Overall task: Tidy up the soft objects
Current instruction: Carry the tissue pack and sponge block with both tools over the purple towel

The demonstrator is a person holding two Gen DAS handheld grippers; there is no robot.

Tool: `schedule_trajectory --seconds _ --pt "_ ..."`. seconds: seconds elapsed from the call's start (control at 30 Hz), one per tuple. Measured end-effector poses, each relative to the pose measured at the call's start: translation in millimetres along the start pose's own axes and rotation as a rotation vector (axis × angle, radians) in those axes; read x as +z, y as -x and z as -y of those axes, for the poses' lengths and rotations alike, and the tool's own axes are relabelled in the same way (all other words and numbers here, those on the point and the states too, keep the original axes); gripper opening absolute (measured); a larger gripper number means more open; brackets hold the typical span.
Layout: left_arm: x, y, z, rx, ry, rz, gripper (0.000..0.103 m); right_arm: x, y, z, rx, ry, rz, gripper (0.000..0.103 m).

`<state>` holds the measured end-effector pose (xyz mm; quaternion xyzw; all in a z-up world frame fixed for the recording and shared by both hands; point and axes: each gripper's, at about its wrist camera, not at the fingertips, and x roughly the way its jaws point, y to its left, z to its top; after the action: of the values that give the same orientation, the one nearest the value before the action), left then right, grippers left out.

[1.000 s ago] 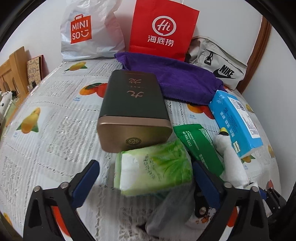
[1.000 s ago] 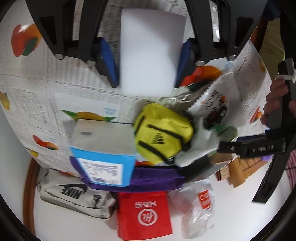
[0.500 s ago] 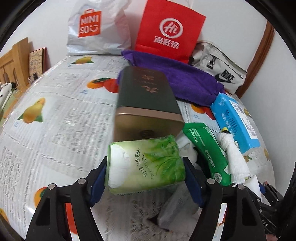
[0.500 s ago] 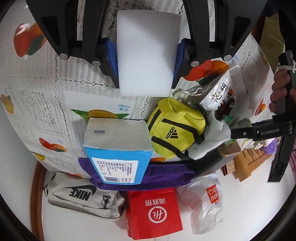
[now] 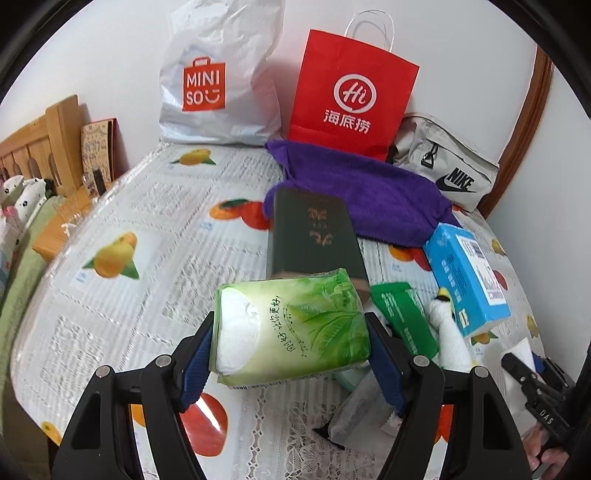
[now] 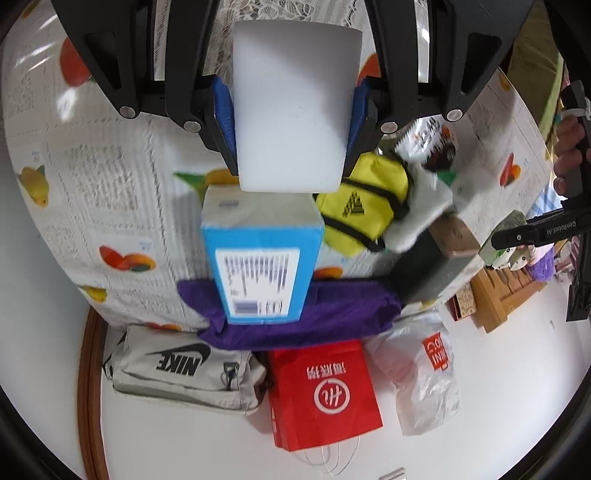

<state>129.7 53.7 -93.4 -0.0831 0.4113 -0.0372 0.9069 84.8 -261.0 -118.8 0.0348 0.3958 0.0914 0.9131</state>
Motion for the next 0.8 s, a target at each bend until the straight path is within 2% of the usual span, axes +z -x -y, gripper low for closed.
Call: schedule_trajectory --seconds 0.4,0.8 --pt "44 -1 9 0.034 -0.017 0.008 0.074 65 0 4 -0.015 0.013 0.03 0.05" --pt "89 -21 10 0.042 -0.018 0.001 0.074 131 -31 9 -0.053 0.007 0.026 0.051"
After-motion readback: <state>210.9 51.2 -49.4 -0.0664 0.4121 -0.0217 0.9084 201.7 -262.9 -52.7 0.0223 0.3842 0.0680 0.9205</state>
